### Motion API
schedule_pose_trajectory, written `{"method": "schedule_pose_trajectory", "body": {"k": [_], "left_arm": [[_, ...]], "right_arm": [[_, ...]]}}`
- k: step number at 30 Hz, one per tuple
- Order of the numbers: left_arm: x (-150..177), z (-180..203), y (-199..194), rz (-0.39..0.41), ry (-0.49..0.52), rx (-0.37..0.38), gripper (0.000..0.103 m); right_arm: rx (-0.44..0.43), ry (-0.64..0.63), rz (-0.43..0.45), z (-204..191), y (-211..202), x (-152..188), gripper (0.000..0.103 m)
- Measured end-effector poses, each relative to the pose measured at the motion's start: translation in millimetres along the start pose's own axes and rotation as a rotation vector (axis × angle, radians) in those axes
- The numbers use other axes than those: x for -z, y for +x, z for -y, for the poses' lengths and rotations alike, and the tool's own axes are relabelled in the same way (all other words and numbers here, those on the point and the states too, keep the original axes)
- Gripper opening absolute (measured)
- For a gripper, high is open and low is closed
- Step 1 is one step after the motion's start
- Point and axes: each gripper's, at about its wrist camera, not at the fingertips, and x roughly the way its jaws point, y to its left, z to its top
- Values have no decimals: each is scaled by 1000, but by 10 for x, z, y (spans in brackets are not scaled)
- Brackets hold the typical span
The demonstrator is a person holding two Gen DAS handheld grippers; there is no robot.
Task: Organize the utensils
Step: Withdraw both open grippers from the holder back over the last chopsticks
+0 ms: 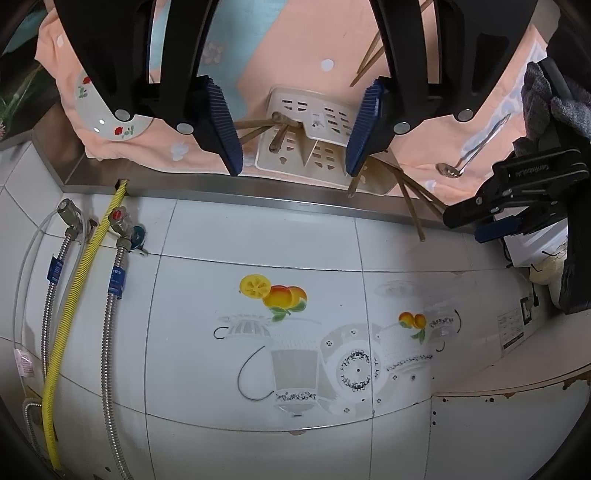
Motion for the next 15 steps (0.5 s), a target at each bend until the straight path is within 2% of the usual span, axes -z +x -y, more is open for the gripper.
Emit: {"method": "schedule_pose_trajectory", "body": {"k": [5, 15], "left_arm": [[100, -22, -100, -2, 8, -16, 94], [297, -100, -324, 6, -9, -15, 98]], "right_arm": [[-3, -3, 8, -36, -86, 55, 68], [-13, -10, 16, -149, -248, 179, 76]]}}
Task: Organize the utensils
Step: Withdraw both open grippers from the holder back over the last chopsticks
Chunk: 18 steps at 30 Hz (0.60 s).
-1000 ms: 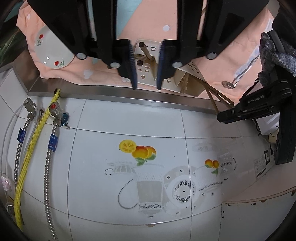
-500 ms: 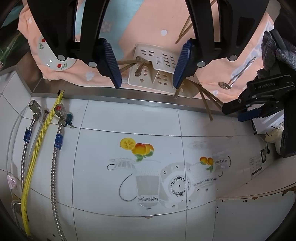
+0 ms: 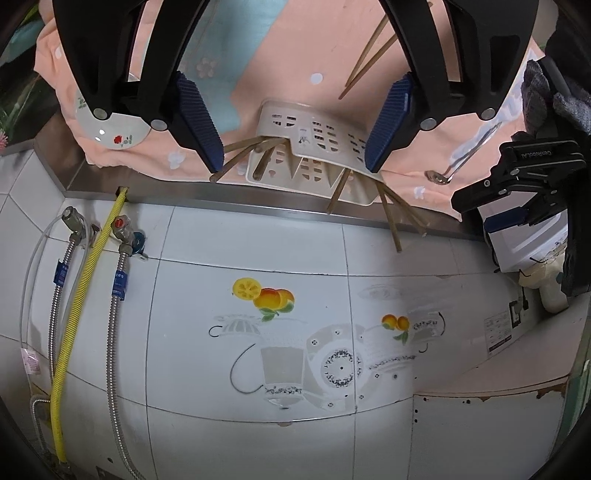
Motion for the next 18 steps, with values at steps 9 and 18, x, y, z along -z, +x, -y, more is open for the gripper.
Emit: {"method": "schedule_pose_trajectory", "body": {"k": [9, 18], "left_arm": [[166, -124, -153, 0, -29, -4, 98], [343, -234, -246, -16, -65, -11, 98]], "right_arm": [[-8, -10, 3, -100, -132, 160, 81], [-2, 1, 2, -103, -236, 349, 83]]}}
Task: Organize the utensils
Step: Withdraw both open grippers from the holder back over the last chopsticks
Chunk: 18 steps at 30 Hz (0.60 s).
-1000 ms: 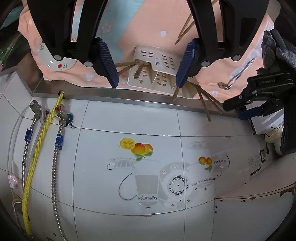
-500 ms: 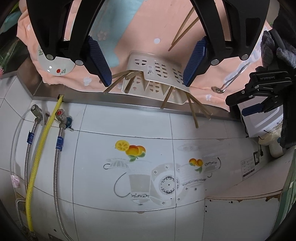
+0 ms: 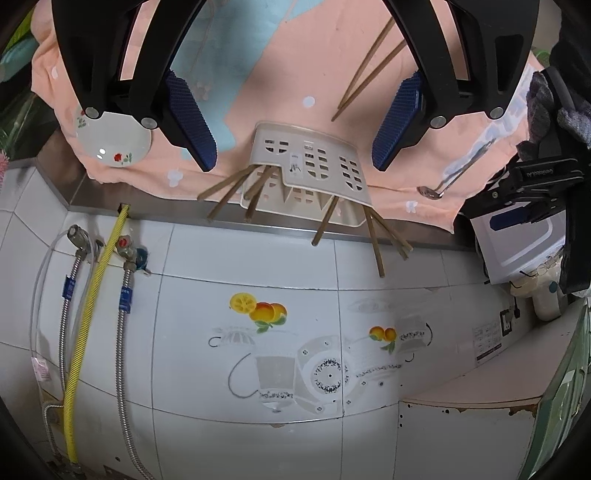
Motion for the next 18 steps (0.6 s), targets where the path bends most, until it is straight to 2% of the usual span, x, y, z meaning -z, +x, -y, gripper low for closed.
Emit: {"method": "schedule_pose_trajectory", "body": {"k": [18], "left_arm": [[306, -92, -143, -19, -34, -18, 98]], "right_arm": [[-12, 16, 8, -53, -207, 358, 87]]}}
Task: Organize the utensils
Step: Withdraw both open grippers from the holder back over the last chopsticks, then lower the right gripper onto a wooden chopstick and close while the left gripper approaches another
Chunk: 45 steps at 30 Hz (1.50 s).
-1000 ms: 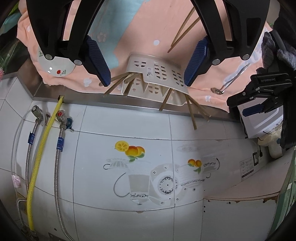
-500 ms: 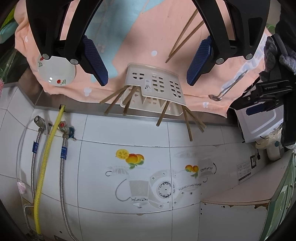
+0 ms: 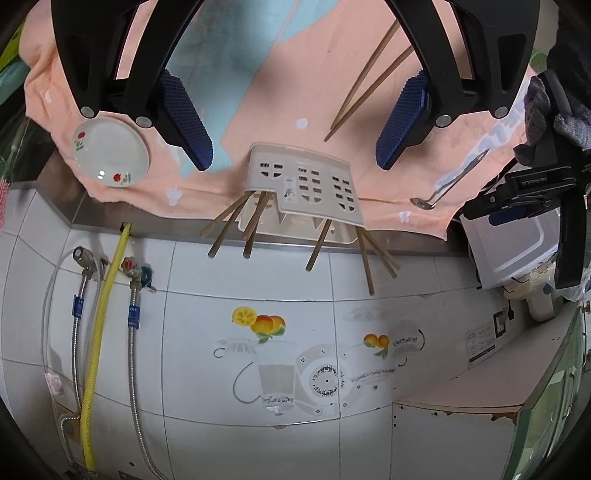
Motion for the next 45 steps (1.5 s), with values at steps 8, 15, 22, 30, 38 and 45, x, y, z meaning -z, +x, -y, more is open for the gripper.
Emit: {"method": "schedule_pose_trajectory", "body": {"k": [8, 15, 22, 30, 38, 45], "left_arm": [[206, -26, -44, -18, -3, -5, 98], [378, -71, -91, -27, 1, -18, 98], [506, -148, -81, -49, -13, -23, 98], [643, -275, -66, -69, -39, -17, 98], [768, -391, -50, -95, -56, -6, 98], [811, -467, -119, -79, -54, -5, 98]], "right_arm": [[-36, 6, -23, -122, -44, 279, 87], [-52, 18, -50, -271, -31, 624, 87], [-79, 48, -116, -479, 104, 1056, 87], [-77, 95, -176, -687, 271, 1354, 75], [-90, 100, -243, -982, 483, 1563, 56], [-80, 123, -305, -1147, 693, 1667, 34]]}}
